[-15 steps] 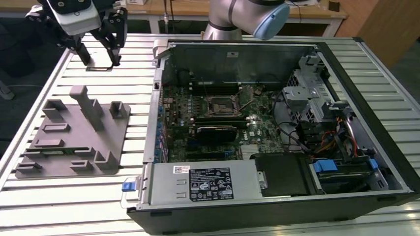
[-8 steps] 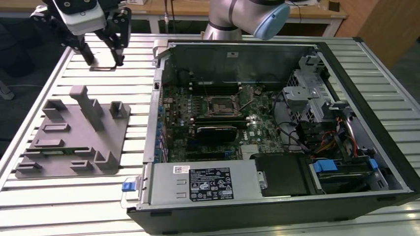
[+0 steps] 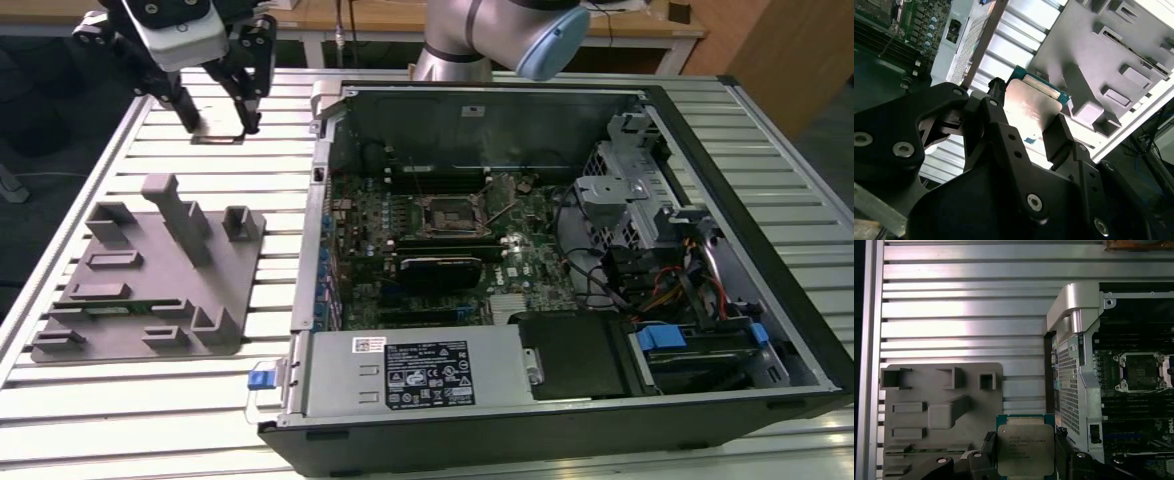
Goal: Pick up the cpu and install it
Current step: 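Pick up the cpu and move it towards the insertion slot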
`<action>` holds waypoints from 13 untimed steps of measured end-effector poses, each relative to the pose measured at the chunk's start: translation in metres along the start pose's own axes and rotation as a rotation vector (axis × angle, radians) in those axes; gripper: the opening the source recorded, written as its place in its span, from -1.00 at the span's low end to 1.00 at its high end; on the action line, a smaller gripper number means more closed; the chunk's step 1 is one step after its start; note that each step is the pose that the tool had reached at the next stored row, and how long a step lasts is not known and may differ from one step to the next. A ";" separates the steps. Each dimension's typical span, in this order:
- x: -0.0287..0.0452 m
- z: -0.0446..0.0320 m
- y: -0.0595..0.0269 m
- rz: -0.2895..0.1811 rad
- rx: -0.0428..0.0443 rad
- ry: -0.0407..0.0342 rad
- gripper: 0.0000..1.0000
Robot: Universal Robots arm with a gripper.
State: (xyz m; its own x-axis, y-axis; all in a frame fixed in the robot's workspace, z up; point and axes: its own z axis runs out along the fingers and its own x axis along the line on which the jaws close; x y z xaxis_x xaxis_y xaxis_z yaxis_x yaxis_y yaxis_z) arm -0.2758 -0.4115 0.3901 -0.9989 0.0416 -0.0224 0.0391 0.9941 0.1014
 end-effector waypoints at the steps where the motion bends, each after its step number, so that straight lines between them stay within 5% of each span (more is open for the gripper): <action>1: -0.0010 0.0000 0.0001 0.000 0.0000 0.0000 0.09; 13: -0.0126 0.0004 0.0016 0.000 0.0000 0.0000 0.09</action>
State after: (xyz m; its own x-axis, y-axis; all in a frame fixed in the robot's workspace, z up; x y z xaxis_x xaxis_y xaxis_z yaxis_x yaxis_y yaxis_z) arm -0.2631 -0.4103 0.3901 -0.9989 0.0415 -0.0224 0.0390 0.9941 0.1014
